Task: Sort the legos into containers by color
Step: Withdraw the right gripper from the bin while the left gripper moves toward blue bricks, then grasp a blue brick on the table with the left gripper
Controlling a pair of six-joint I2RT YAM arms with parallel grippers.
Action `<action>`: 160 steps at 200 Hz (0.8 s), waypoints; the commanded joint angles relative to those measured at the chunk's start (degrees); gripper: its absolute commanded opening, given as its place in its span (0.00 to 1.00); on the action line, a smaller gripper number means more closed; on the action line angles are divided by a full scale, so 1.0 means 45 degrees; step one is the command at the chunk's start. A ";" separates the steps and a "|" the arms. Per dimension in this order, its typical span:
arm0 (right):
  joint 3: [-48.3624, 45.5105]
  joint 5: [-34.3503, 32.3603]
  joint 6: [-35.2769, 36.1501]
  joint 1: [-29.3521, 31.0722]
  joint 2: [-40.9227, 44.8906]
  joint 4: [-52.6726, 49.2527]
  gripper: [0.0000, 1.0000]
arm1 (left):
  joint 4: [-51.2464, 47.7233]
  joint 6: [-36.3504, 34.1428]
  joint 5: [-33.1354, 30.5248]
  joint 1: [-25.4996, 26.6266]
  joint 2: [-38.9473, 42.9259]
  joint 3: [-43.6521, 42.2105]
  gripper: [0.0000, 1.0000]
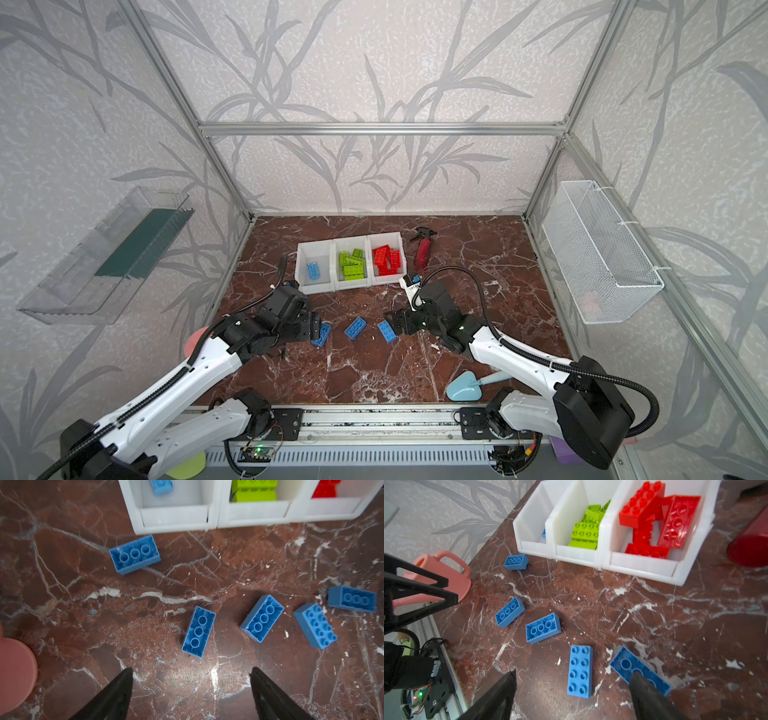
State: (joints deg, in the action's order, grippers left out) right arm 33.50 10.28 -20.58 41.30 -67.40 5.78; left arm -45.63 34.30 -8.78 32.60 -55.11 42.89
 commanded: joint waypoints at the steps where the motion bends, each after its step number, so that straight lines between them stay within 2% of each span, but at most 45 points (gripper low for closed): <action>1: -0.0768 -0.0243 -0.0251 0.0012 0.0896 0.2009 0.86 | 0.0471 0.0833 0.0012 0.0096 -0.0573 -0.0604 0.88; 48: -0.1078 -0.0098 -0.0091 0.0000 0.1388 0.2279 0.87 | 0.1133 0.0852 -0.0180 0.0159 -0.2252 -0.0911 0.86; 118: -0.1195 -0.0349 0.0033 0.0012 0.1032 0.2372 0.87 | 0.2723 0.0438 0.0654 0.0235 -0.3928 -0.1115 0.82; 160: -0.1195 -0.0332 0.0120 0.0002 0.0711 0.2524 0.87 | 0.3127 0.0425 0.0772 0.0260 -0.4870 -0.1096 0.75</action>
State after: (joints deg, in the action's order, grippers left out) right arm 28.69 9.43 -20.95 41.30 -63.24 15.18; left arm -33.15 36.25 -5.61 33.52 -75.70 38.44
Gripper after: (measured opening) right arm 0.867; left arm 0.777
